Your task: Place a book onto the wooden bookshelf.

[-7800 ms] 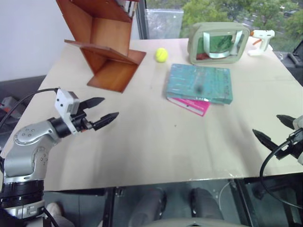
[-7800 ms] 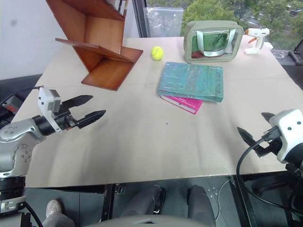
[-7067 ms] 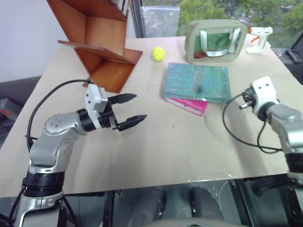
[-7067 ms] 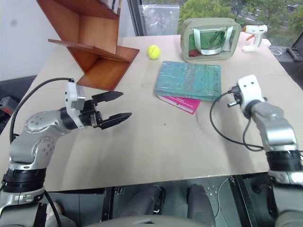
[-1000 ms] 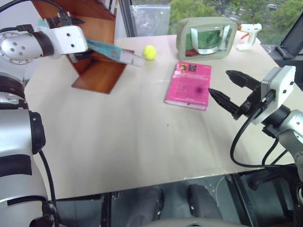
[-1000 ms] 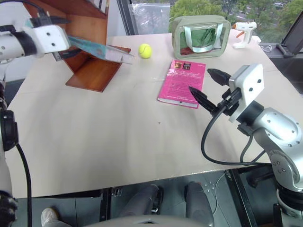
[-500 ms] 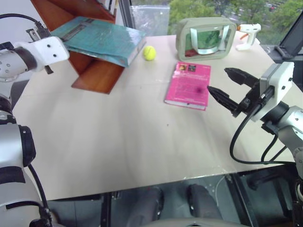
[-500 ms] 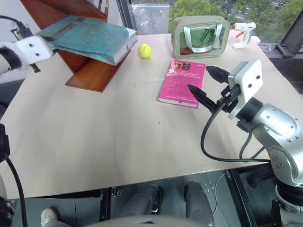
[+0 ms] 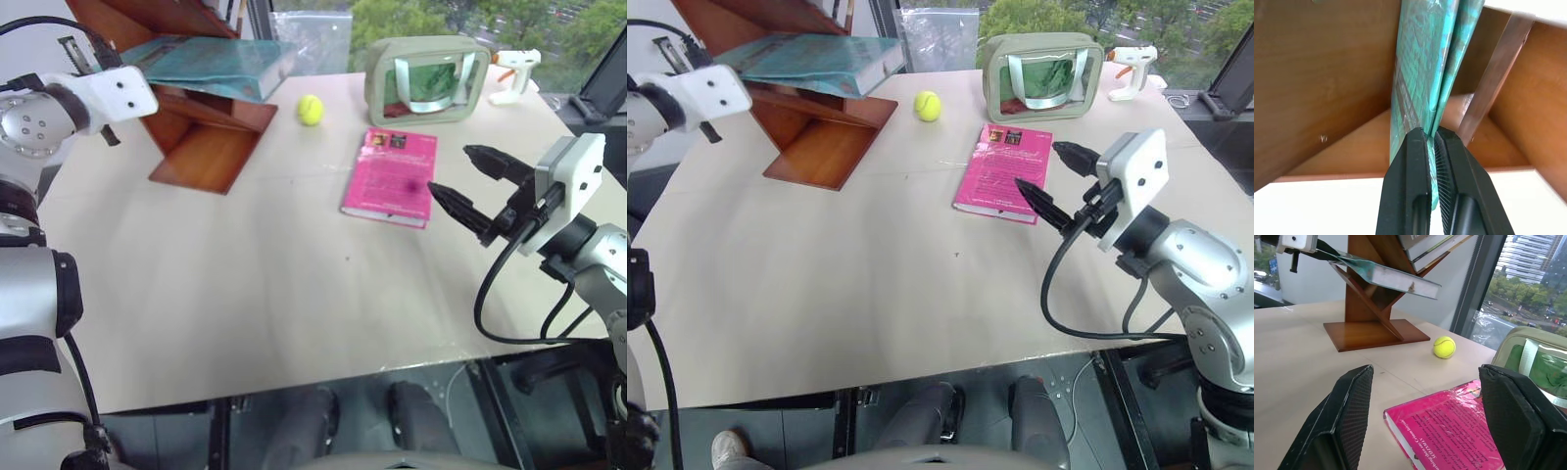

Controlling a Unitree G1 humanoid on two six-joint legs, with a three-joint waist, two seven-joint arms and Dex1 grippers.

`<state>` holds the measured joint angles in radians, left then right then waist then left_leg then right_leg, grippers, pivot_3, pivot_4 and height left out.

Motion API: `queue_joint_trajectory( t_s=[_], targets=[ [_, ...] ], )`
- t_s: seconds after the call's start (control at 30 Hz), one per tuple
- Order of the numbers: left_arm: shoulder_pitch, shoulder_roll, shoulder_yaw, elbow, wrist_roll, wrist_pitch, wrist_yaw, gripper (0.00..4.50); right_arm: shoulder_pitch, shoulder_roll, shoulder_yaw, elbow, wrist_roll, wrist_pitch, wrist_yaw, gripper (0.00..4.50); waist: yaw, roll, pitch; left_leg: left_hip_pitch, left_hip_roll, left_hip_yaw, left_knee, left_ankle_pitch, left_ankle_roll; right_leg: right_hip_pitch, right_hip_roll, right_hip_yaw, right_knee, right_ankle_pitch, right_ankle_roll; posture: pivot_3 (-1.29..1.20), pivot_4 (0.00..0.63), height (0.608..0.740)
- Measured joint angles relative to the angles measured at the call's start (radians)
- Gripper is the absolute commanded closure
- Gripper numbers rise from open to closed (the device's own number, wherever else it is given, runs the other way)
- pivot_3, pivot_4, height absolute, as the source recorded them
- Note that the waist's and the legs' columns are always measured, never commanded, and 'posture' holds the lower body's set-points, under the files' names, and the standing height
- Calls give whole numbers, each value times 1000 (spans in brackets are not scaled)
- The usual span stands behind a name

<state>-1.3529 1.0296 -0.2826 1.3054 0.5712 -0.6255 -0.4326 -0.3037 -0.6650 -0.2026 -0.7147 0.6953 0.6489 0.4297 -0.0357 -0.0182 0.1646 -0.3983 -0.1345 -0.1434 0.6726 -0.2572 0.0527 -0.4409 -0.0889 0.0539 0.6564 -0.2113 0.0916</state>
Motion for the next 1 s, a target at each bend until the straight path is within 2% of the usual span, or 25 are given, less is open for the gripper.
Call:
queue_joint_trajectory(
  t_s=[0.3,0.33,0.37,0.43,0.47,0.5,0.53,0.6,0.67,1.0],
  targets=[
    [-11,14,-1,8,14,31,-14,4471,-14,3,-2,-30,21,-22,12,926,-1,0,0,0,0,0,0,0,0,0,0,0,0,0,0,0,150,740],
    [-12,15,0,8,12,30,-22,3672,-33,3,-1,-32,22,-30,16,926,-1,0,0,0,0,0,0,0,0,0,0,0,0,0,0,0,150,740],
    [-12,15,0,8,12,30,-24,3408,-39,3,-1,-34,22,-32,17,926,-1,0,0,0,0,0,0,0,0,0,0,0,0,0,0,0,150,740],
    [-12,16,1,8,8,28,-38,2458,-58,6,-1,-36,27,-41,22,926,-1,0,0,0,0,0,0,0,0,0,0,0,0,0,0,0,150,740],
    [-12,17,2,8,4,27,-46,2199,-67,8,-1,-36,31,-42,22,926,-2,0,0,0,0,0,0,0,0,0,0,0,0,0,0,0,150,740],
    [-12,18,4,8,-3,25,-53,1639,-81,11,0,-36,37,-45,22,926,-2,0,0,0,0,0,0,0,0,0,0,0,0,0,0,0,150,740],
    [-12,19,7,8,-6,23,-57,1421,-87,11,0,-36,40,-46,22,926,-2,0,0,0,0,0,0,0,0,0,0,0,-1,0,0,0,150,740],
    [-12,28,7,8,-13,17,-63,602,-90,15,2,-36,42,-48,23,926,-2,0,0,0,0,0,0,0,0,0,0,0,-1,0,0,0,150,740],
    [-12,35,7,8,-16,12,-63,83,-90,16,8,-36,42,-48,23,926,-3,0,0,0,0,0,0,0,0,0,0,0,0,0,0,0,150,740],
    [14,60,26,8,-43,-12,-67,83,-128,28,40,-12,38,-49,24,926,-3,0,0,0,0,0,0,0,0,0,0,0,0,0,0,0,150,740]
  ],
)
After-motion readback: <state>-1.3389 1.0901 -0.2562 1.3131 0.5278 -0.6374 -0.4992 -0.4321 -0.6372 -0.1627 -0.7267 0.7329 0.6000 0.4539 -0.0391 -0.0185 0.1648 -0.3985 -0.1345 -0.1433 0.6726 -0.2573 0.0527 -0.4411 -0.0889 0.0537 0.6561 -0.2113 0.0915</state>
